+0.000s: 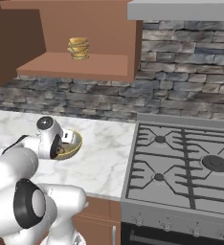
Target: Pick the tangerine from the cabinet and place it in the bowl. Then pick the bowl and place it in the sink. Then turn on the sink facuet.
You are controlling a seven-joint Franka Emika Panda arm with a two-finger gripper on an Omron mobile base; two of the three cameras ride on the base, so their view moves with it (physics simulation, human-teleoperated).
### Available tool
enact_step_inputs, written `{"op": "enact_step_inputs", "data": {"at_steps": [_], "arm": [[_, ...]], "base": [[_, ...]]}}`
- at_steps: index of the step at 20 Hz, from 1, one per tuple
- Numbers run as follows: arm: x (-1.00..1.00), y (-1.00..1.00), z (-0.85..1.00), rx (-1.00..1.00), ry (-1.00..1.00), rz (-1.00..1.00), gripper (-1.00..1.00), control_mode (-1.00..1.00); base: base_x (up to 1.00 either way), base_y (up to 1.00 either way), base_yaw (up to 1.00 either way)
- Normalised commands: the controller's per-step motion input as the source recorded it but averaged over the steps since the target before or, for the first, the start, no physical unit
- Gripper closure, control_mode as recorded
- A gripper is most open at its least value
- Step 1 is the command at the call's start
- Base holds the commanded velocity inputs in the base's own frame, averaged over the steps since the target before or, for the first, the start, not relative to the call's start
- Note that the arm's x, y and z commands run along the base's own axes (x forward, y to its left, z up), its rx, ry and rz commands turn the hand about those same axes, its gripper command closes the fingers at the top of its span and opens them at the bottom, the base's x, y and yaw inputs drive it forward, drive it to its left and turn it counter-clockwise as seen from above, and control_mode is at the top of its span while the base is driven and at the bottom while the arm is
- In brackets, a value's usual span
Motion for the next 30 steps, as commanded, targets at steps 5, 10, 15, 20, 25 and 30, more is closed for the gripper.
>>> {"op": "enact_step_inputs", "data": {"at_steps": [5, 10, 15, 20, 25, 30], "arm": [[-0.05, -0.06, 0.40, 0.17, -0.03, -0.01, -1.00, -1.00], [-0.13, -0.44, 0.17, 0.15, 0.08, -0.15, -1.00, -1.00], [-0.05, -0.47, 0.00, 0.02, 0.11, -0.23, -1.00, -1.00], [0.00, -0.25, -0.08, 0.02, 0.05, -0.12, -1.00, -1.00], [0.01, -0.03, -0.34, 0.07, 0.00, 0.00, -1.00, -1.00], [0.05, 0.00, -0.39, 0.05, 0.00, 0.01, -1.00, -1.00]], "base": [[0.00, 0.00, 0.00], [0.00, 0.00, 0.00], [0.00, 0.00, 0.00], [0.00, 0.00, 0.00], [0.00, 0.00, 0.00], [0.00, 0.00, 0.00]]}}
